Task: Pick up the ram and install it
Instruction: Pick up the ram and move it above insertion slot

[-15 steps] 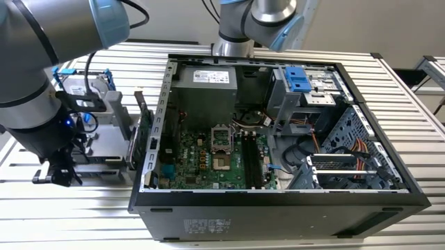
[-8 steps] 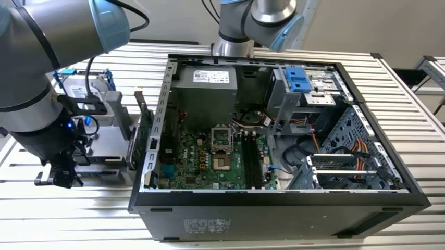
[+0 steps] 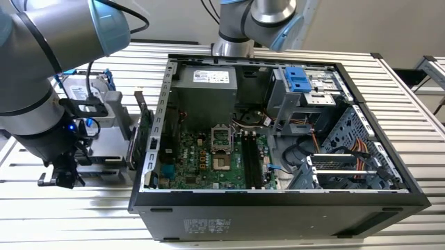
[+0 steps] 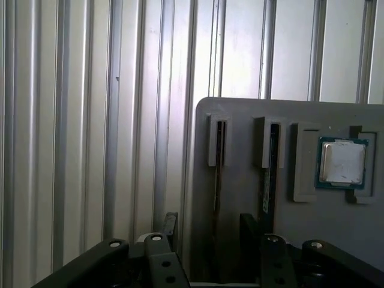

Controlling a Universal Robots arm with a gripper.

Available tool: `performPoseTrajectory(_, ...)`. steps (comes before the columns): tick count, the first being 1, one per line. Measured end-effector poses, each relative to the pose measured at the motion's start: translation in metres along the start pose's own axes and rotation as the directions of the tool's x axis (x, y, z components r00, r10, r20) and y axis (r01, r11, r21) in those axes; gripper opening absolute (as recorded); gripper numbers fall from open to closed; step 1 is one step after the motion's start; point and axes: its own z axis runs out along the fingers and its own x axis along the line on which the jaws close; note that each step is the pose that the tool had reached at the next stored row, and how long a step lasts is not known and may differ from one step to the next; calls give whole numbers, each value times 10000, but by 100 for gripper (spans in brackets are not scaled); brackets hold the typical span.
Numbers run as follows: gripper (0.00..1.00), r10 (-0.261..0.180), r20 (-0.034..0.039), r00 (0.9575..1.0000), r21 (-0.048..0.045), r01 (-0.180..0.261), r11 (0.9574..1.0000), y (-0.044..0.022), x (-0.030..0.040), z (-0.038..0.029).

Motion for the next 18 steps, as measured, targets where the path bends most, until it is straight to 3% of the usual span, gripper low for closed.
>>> performPoseTrajectory(9,100,-7,289,9996,10,6,10000,-1,-16,54)
performPoseTrajectory(13,100,-7,351,9994,13,6,10000,0,-15,87)
performPoseTrajectory(18,100,-7,353,9994,12,6,10000,0,-15,93)
